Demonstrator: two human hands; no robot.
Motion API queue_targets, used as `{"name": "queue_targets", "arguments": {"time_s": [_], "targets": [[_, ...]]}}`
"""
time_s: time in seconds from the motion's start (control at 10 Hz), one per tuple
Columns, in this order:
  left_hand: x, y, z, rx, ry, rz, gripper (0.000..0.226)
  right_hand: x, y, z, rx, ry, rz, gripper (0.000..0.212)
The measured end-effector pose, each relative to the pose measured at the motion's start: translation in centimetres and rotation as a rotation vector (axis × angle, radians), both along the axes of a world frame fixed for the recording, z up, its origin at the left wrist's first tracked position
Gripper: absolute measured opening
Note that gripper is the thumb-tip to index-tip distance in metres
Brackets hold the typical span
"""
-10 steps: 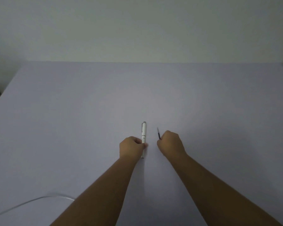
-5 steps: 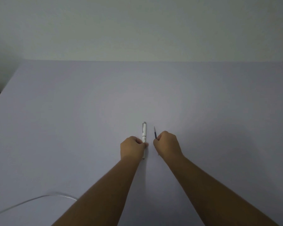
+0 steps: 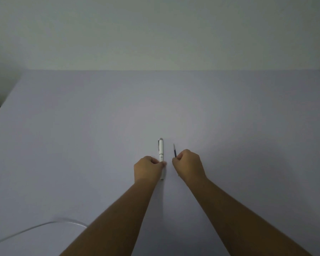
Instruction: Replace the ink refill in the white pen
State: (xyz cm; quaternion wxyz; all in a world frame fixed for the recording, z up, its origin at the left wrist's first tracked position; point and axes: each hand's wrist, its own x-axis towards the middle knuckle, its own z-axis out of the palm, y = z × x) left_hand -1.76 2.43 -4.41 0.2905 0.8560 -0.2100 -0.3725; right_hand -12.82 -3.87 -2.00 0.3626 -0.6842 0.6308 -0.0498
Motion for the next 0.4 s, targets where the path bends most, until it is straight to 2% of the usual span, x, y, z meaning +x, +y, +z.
{"name": "queue_targets", "arguments": {"time_s": [0.4], "targets": [[0.0,0.4,0.9,-0.025,0.008,0.03,0.026,-0.4,-0.2,-0.3,-0.004,-0.056,-0.048,0.023]]}}
